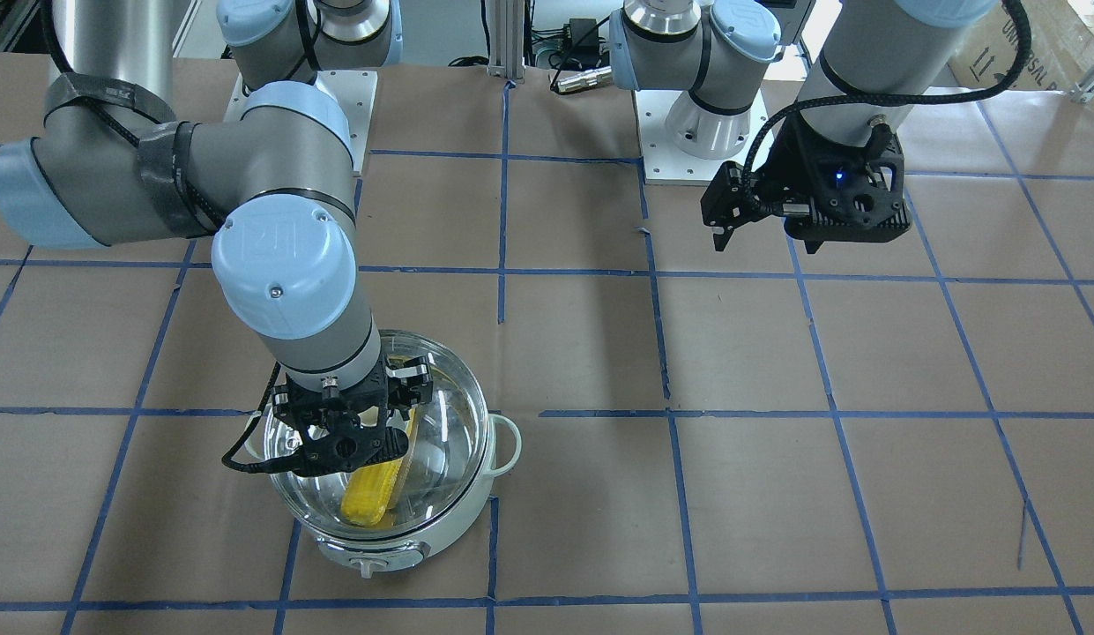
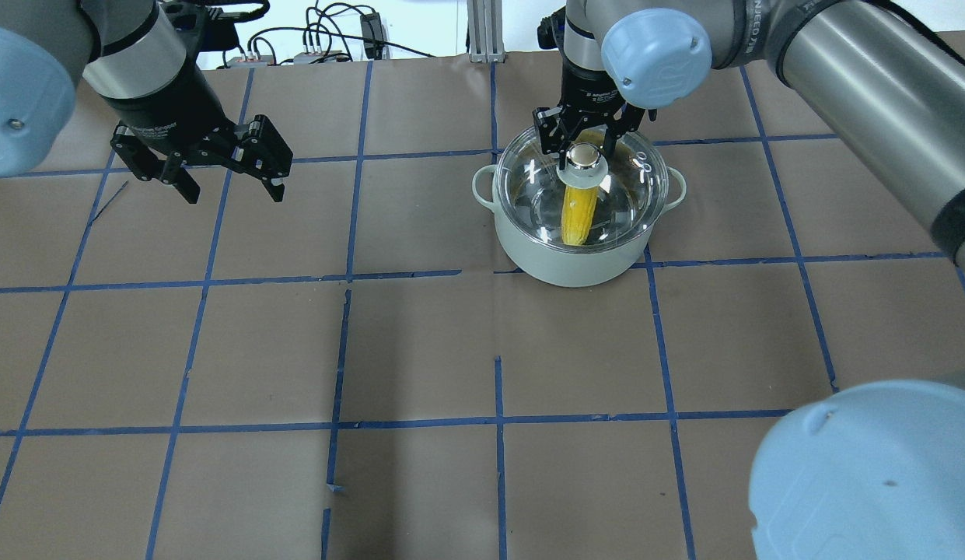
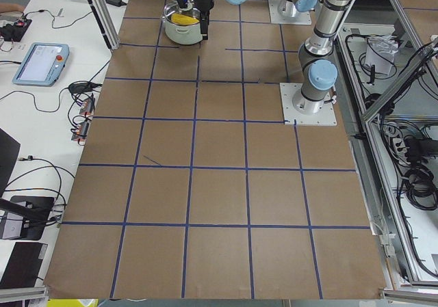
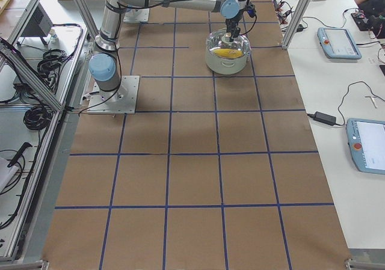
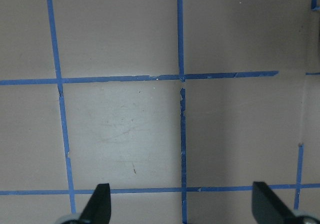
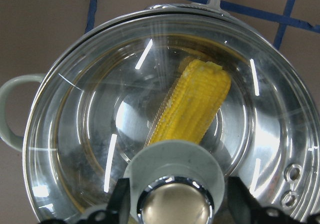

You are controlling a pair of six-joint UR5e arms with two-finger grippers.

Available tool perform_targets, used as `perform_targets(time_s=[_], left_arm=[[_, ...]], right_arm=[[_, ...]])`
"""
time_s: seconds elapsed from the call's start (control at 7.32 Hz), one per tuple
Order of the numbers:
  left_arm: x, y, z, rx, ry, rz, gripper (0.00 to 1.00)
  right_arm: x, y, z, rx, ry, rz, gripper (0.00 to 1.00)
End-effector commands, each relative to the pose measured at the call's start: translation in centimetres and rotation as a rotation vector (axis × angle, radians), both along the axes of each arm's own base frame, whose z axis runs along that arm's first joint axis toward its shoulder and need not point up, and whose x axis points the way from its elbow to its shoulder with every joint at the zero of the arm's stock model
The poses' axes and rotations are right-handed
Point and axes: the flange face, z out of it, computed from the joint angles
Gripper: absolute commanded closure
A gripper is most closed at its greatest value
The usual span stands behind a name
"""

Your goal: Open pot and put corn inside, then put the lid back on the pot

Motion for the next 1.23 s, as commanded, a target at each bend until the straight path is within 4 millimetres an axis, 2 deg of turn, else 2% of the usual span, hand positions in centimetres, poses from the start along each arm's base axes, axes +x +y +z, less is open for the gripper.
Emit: perform_targets(time_s=[0.0, 0.14, 0.27, 0.41, 0.55, 0.68, 0.82, 0.96, 1.09], left_arm=[[0.0, 0.0, 0.0, -0.001, 0.000, 0.000, 0.00], [0.0, 0.0, 0.0, -0.001, 0.000, 0.000, 0.00], [0.0, -0.1, 0.0, -0.001, 0.000, 0.000, 0.00], [0.0, 0.0, 0.0, -0.001, 0.000, 0.000, 0.00], [0.0, -0.1, 0.0, -0.001, 0.000, 0.000, 0.00], [0.0, 0.1, -0.1, 0.002, 0.000, 0.000, 0.00], [0.0, 0.0, -0.1, 0.000, 0.000, 0.000, 0.00], [0.0, 0.0, -0.1, 0.000, 0.000, 0.000, 0.00], [0.0, 0.1, -0.1, 0.002, 0.000, 0.000, 0.00]], right_arm=[[-0.3, 0.4, 1.1, -0.017, -0.001, -0.023, 0.00], [-0.7, 1.5, 3.7, -0.047, -0.001, -0.028, 0.00], [-2.2, 3.3, 5.6, -0.065, -0.004, -0.031, 0.00], [-3.8, 7.5, 6.7, -0.065, -0.002, -0.045, 0.00], [-6.5, 10.9, 6.1, -0.063, -0.002, -0.084, 0.00], [-9.3, 11.1, 5.9, -0.093, -0.005, -0.098, 0.00], [-11.5, 9.5, 4.8, -0.100, -0.005, -0.123, 0.00], [-12.0, 7.0, 2.6, -0.140, -0.007, -0.126, 0.00], [-12.1, 5.2, 2.1, -0.202, -0.006, -0.114, 0.00]])
